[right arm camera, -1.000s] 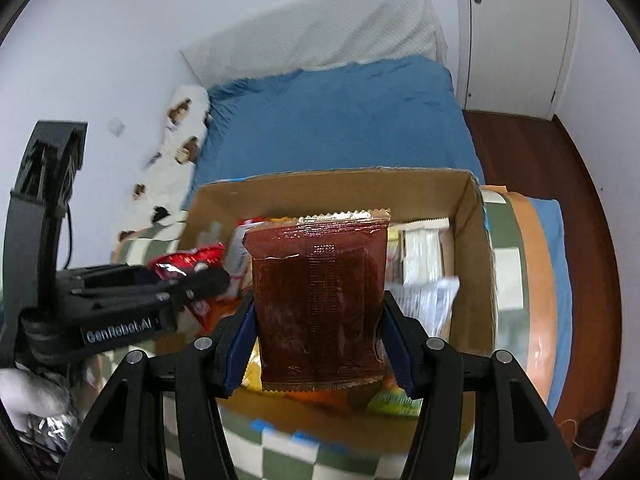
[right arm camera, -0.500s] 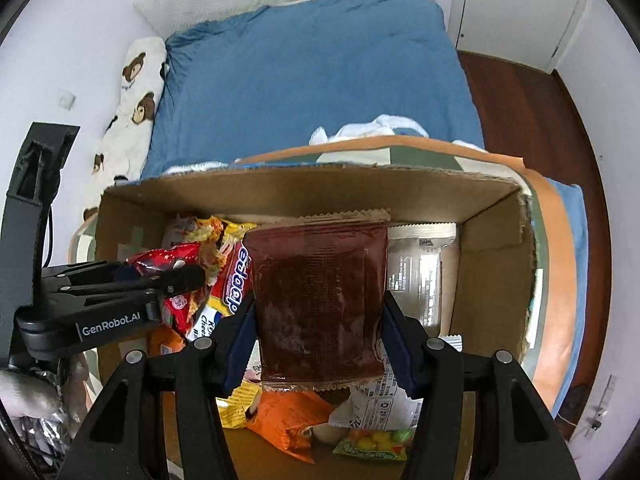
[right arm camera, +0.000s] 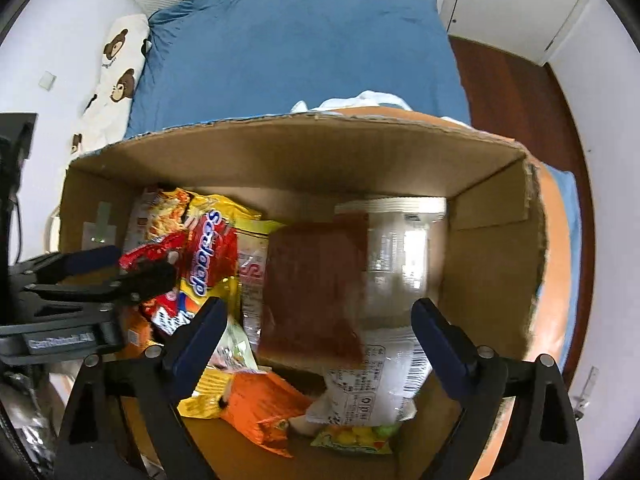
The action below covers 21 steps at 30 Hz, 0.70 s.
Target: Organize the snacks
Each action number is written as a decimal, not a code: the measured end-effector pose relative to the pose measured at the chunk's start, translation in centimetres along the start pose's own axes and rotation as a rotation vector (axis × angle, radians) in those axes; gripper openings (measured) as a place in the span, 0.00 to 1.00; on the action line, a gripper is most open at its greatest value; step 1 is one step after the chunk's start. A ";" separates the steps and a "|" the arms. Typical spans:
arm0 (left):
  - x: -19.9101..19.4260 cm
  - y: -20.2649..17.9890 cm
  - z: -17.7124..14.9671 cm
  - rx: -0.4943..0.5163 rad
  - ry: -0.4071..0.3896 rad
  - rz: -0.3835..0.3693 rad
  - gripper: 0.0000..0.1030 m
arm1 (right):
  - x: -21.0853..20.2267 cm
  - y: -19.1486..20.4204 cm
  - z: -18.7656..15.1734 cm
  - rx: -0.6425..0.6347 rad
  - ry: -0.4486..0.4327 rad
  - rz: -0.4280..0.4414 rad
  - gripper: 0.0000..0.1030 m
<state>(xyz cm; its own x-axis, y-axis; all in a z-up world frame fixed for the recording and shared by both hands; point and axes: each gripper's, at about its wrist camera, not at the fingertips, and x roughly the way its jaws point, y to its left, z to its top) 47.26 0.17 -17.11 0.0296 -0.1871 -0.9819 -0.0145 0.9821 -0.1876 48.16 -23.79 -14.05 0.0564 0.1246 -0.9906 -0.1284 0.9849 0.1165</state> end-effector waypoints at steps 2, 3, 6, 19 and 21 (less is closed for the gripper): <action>-0.2 0.0 -0.3 0.005 -0.007 0.007 0.94 | -0.2 -0.2 -0.2 0.008 -0.004 0.000 0.93; -0.3 -0.1 -0.4 0.010 -0.012 0.010 0.94 | -0.3 -0.3 -0.2 0.011 -0.007 -0.005 0.92; -0.4 -0.4 -0.7 0.018 -0.019 0.026 0.94 | -0.6 -0.5 -0.4 0.011 -0.013 -0.014 0.93; -4.5 -0.9 -5.0 0.033 -0.223 0.083 0.94 | -2.8 -1.3 -3.7 0.028 -0.133 -0.041 0.93; -5.6 -1.1 -6.2 0.045 -0.274 0.102 0.94 | -3.3 -1.1 -4.7 0.022 -0.166 -0.053 0.93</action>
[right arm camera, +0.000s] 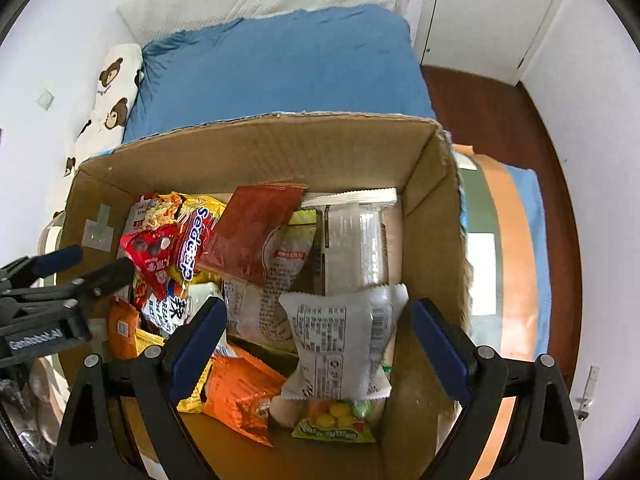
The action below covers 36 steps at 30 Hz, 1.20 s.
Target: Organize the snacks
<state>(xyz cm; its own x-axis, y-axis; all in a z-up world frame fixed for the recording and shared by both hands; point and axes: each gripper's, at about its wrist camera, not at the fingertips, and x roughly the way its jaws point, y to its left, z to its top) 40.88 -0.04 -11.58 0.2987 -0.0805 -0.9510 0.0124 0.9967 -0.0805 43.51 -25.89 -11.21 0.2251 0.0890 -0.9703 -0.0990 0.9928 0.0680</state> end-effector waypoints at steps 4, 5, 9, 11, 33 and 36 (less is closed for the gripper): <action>-3.0 -0.5 -2.5 0.015 -0.108 0.038 0.94 | -1.7 0.5 -2.3 -0.025 -0.070 -0.020 0.93; -3.6 -0.6 -2.9 0.019 -0.125 0.047 0.94 | -2.3 0.6 -3.0 -0.029 -0.089 -0.026 0.93; -5.8 -1.1 -4.9 0.033 -0.193 0.060 0.94 | -4.6 1.0 -5.1 -0.039 -0.160 -0.041 0.93; -6.6 -1.0 -5.8 0.032 -0.213 0.054 0.94 | -6.3 1.0 -6.4 -0.033 -0.206 -0.050 0.93; -22.3 -1.7 -24.3 0.024 -0.495 0.086 0.94 | -26.5 2.7 -26.5 0.006 -0.575 -0.043 0.97; -23.9 -1.8 -26.0 0.022 -0.527 0.088 0.94 | -28.3 3.0 -28.7 0.001 -0.610 -0.065 0.97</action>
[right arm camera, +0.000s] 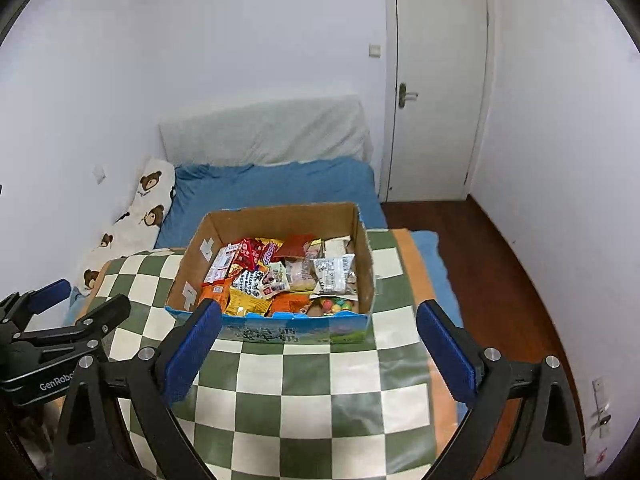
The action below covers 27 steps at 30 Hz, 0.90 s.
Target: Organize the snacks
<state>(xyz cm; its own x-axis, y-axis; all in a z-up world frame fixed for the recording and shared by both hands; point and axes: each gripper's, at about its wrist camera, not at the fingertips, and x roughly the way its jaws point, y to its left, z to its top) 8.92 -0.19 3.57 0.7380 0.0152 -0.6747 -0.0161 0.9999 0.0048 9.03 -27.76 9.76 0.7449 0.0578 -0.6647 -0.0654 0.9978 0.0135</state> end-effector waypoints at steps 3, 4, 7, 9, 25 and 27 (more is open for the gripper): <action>-1.7 0.2 -0.5 -0.004 -0.029 0.004 0.95 | -2.5 0.1 -0.5 -0.012 -0.038 -0.026 0.98; -2.2 0.3 -0.6 -0.010 -0.040 0.005 1.00 | -3.0 0.2 -0.5 -0.015 -0.047 -0.028 0.98; -3.9 0.8 -0.8 -0.039 -0.086 0.007 1.00 | -4.6 0.3 -0.7 -0.016 -0.067 -0.034 0.99; -5.0 0.9 -0.8 -0.039 -0.111 0.010 1.00 | -5.4 0.3 -0.7 -0.017 -0.076 -0.038 0.99; -6.0 -0.2 -0.9 -0.008 -0.114 0.021 1.00 | -6.9 0.4 -1.4 -0.019 -0.072 -0.015 0.99; -5.3 -0.3 -0.7 -0.004 -0.110 0.026 1.00 | -6.2 0.4 -1.4 -0.015 -0.058 -0.009 1.00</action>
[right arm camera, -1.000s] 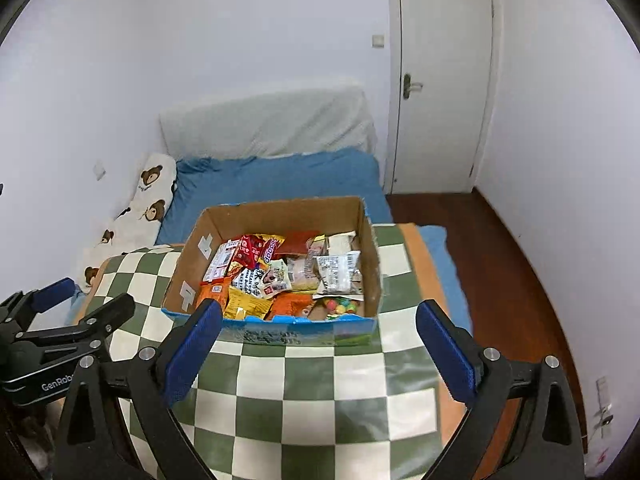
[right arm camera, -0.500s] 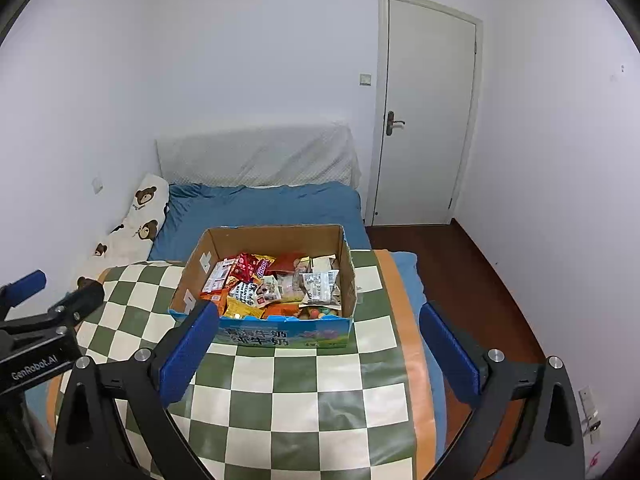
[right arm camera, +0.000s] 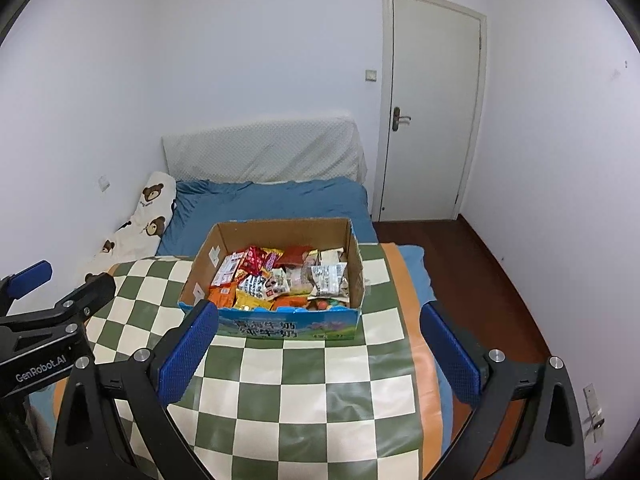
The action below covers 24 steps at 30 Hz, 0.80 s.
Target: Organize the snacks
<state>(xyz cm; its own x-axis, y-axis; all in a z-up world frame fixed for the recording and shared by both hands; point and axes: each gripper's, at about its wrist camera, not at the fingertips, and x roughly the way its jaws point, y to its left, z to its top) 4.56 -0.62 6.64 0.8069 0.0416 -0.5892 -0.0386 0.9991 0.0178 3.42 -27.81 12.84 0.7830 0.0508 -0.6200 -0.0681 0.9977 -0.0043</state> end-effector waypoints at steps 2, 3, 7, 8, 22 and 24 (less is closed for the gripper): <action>1.0 -0.1 0.2 0.002 0.013 0.006 1.00 | 0.9 0.0 0.0 -0.004 0.010 0.004 1.00; 1.6 -0.1 0.3 0.000 0.021 0.009 1.00 | 1.2 0.1 0.0 -0.005 0.015 0.007 1.00; 4.0 -0.2 0.7 -0.005 0.045 0.027 1.00 | 3.3 0.2 0.3 -0.007 0.027 0.006 1.00; 4.8 -0.1 0.8 -0.009 0.051 0.034 1.00 | 3.7 0.2 0.4 -0.008 0.026 0.003 1.00; 14.2 -0.4 1.4 0.010 0.184 0.039 1.00 | 12.6 -0.2 1.6 -0.014 0.079 -0.040 1.00; 15.2 -0.7 1.4 0.014 0.201 0.036 1.00 | 14.1 -0.3 1.6 -0.014 0.098 -0.047 1.00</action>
<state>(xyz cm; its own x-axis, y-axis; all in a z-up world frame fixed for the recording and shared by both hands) 17.69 -0.70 -1.20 0.6716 0.0766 -0.7370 -0.0560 0.9970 0.0526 15.42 -27.30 5.35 0.7212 -0.0013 -0.6928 -0.0423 0.9980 -0.0459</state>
